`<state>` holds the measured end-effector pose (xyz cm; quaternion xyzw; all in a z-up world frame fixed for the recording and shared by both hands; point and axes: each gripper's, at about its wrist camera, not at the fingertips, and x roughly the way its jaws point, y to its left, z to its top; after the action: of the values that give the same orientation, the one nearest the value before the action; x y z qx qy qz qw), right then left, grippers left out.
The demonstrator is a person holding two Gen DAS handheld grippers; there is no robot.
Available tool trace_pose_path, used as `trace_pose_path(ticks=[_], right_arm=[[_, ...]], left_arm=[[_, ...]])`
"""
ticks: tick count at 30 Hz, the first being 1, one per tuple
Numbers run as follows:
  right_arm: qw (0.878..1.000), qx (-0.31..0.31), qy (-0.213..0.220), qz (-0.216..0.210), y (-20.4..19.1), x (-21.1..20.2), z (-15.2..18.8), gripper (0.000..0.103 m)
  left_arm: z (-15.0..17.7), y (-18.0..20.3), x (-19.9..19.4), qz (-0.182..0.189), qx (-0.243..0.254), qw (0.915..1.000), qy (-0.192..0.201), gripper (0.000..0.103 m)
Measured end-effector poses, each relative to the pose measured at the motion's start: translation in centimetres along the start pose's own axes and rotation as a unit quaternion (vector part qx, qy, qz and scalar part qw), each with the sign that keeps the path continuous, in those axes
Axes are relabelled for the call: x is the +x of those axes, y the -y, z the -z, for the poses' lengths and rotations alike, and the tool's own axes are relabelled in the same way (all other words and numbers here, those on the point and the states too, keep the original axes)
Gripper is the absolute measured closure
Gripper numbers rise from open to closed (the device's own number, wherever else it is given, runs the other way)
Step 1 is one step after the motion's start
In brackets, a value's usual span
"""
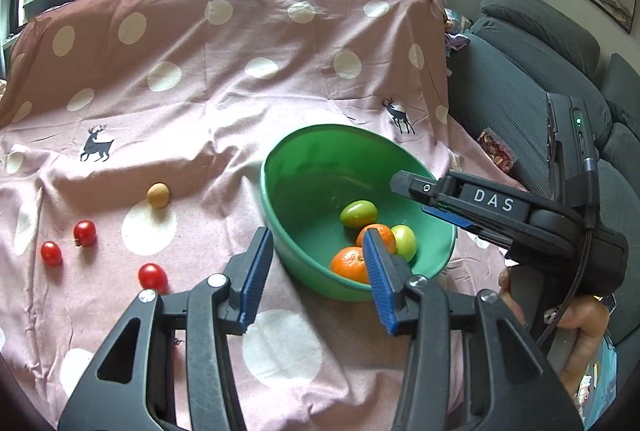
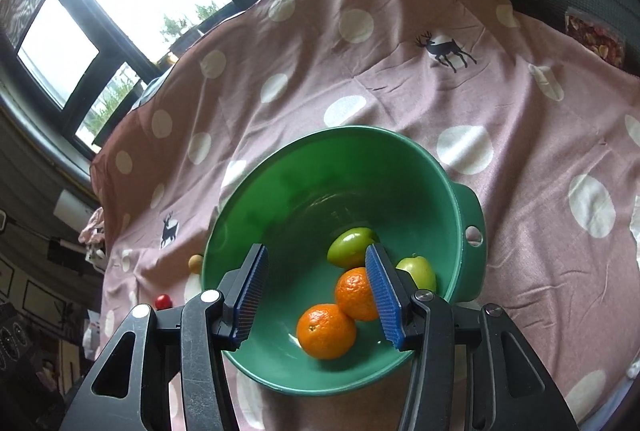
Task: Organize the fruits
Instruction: 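Move the right gripper to a red cherry tomato on the cloth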
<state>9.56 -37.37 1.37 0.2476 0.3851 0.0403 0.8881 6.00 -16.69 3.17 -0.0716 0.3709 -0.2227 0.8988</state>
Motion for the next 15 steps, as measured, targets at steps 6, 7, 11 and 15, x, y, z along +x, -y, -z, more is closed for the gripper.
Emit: trace_pose_path(ticks=[6,7,11,15], right_arm=[[0.999,-0.039,0.004,-0.022,-2.8,-0.2,0.5,0.037],[0.999,-0.044,0.003,-0.025,-3.3,-0.2,0.7,0.033],[0.997,-0.070,-0.007,-0.041,-5.3,0.1,1.2,0.031],[0.994,-0.093,-0.025,-0.056,-7.3,0.9,2.0,0.031]], left_arm=[[1.5,-4.1,-2.7,-0.037,-0.037,0.9986,-0.001,0.044],[1.7,-4.8,-3.1,-0.041,-0.046,0.9981,-0.003,0.040],[2.9,-7.7,-4.6,-0.054,-0.086,0.9948,-0.007,0.032],[4.5,-9.8,-5.3,-0.060,-0.115,0.9914,-0.019,0.031]])
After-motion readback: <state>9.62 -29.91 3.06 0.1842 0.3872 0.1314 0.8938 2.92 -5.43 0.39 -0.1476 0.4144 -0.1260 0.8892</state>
